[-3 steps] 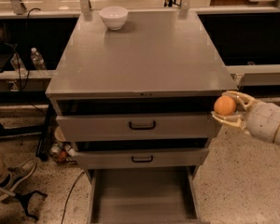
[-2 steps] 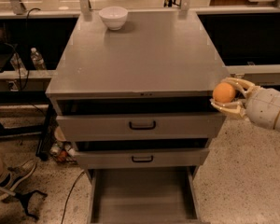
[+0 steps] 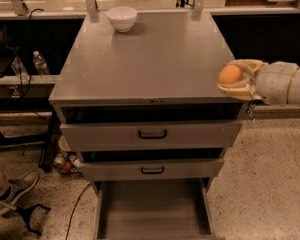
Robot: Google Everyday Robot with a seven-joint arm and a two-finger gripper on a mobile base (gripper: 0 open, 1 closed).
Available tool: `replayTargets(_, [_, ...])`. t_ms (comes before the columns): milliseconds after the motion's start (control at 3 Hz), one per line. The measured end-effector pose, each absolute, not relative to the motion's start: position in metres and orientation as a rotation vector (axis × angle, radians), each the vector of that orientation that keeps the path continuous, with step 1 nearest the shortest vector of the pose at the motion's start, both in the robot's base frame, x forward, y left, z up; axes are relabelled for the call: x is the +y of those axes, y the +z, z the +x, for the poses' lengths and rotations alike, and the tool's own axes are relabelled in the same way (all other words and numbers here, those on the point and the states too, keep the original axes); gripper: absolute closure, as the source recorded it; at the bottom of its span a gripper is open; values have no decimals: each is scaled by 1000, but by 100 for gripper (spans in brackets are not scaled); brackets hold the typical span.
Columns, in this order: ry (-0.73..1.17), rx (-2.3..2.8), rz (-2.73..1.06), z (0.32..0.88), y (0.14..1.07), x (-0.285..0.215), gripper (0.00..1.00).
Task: Pick orange from bottom drawer and place on counter
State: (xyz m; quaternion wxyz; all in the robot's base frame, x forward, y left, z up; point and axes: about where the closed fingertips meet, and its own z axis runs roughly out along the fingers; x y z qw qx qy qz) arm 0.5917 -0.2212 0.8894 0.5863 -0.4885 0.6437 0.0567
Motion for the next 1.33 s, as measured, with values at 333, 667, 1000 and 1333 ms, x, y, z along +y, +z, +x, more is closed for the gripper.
replayTargets(333, [201, 1573, -1158, 614, 890, -215, 100])
replayTargets(667, [282, 1606, -1163, 635, 891, -208, 100])
replayTargets(1000, [360, 1599, -1171, 655, 895, -195, 100])
replayTargets(1333, [413, 1583, -1172, 672, 898, -181, 100])
